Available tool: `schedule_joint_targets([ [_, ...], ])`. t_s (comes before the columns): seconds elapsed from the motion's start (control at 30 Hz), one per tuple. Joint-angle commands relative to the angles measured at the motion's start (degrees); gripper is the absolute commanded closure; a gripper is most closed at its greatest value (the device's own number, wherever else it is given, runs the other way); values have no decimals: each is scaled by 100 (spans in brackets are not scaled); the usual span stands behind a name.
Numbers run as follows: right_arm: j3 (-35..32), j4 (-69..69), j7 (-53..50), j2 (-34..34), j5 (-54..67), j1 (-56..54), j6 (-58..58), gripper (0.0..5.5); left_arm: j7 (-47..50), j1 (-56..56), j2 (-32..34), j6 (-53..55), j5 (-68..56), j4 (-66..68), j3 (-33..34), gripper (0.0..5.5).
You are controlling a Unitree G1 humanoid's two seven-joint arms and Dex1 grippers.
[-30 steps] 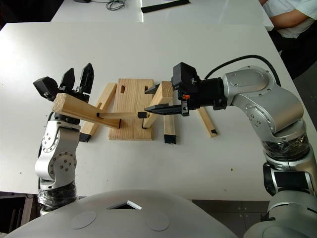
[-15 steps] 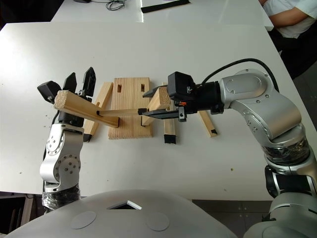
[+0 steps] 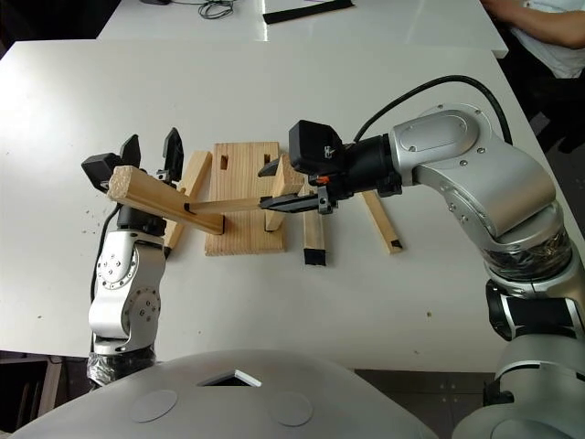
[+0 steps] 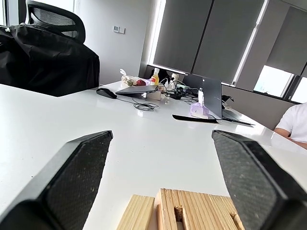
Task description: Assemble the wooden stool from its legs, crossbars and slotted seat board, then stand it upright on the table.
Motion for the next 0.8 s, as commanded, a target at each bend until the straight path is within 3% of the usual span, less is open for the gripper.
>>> schedule_joint_targets([
  [0.03,1228,638,27,361,-550,306,218,349,-187,-147,-229,21,164,498,-649,166],
  [0.3,1452,641,-319,702,-460,651,712,349,-352,-400,-178,-210,213,1129,-624,166],
  [0.53,1272,948,-818,1077,-412,828,938,349,-539,-660,-59,-383,116,1668,-469,166],
  [0.67,641,937,-1165,1337,-148,900,923,349,-720,-807,50,-396,-65,1889,-365,166],
  [0.8,-59,950,-1696,1705,72,944,984,270,-816,-1020,192,-333,-188,2031,-257,166],
])
